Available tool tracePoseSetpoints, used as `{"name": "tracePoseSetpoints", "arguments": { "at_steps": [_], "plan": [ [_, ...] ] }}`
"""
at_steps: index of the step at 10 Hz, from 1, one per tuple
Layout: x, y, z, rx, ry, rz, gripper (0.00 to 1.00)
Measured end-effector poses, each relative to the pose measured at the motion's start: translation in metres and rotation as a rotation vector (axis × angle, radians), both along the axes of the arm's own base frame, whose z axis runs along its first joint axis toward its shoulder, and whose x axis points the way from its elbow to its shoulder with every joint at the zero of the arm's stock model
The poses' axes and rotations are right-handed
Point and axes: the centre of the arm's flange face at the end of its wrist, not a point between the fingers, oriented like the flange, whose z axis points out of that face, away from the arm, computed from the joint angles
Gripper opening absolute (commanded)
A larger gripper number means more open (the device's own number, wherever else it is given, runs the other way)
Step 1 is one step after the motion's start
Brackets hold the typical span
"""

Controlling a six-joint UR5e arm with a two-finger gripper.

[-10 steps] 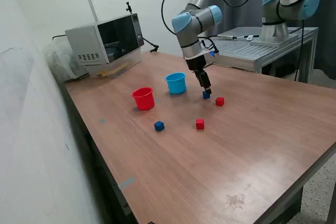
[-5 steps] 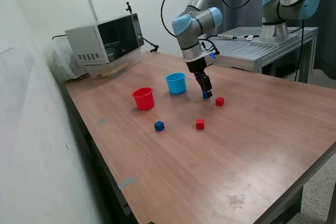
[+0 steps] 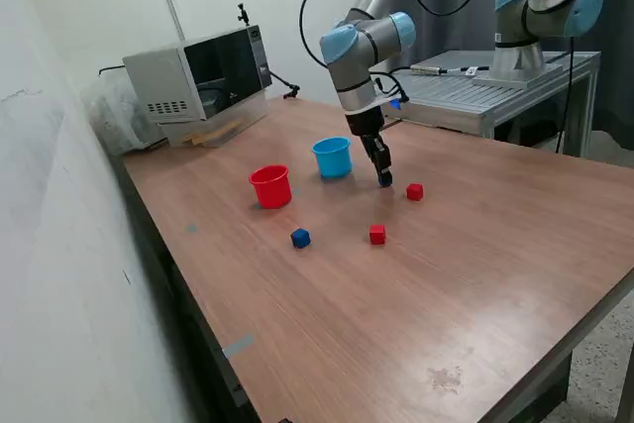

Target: Place red objects in the red bin, and blue objects in the blue bin.

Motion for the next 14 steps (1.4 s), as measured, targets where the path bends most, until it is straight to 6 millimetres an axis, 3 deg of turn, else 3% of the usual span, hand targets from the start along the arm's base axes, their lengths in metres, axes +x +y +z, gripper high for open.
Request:
{"name": "tracePoseSetpoints", "arguments": {
  "at_steps": [2, 4, 6, 8, 10, 13, 14],
  "plan": [
    [-0.003, 0.004, 0.034, 0.007, 0.048, -0.004, 0.00],
    [-0.005, 0.012, 0.088, 0.021, 0.134, -0.014, 0.00],
    [-0.005, 0.044, 0.128, 0.042, 0.183, -0.046, 0.00],
    [-0.002, 0.096, 0.141, 0.058, 0.193, -0.111, 0.00],
    [0.004, 0.138, 0.140, 0.062, 0.179, -0.148, 0.00],
    [0.007, 0.154, 0.122, 0.051, 0.141, -0.153, 0.00],
    [0.006, 0.156, 0.112, 0.046, 0.128, -0.152, 1.00]
  ]
}}
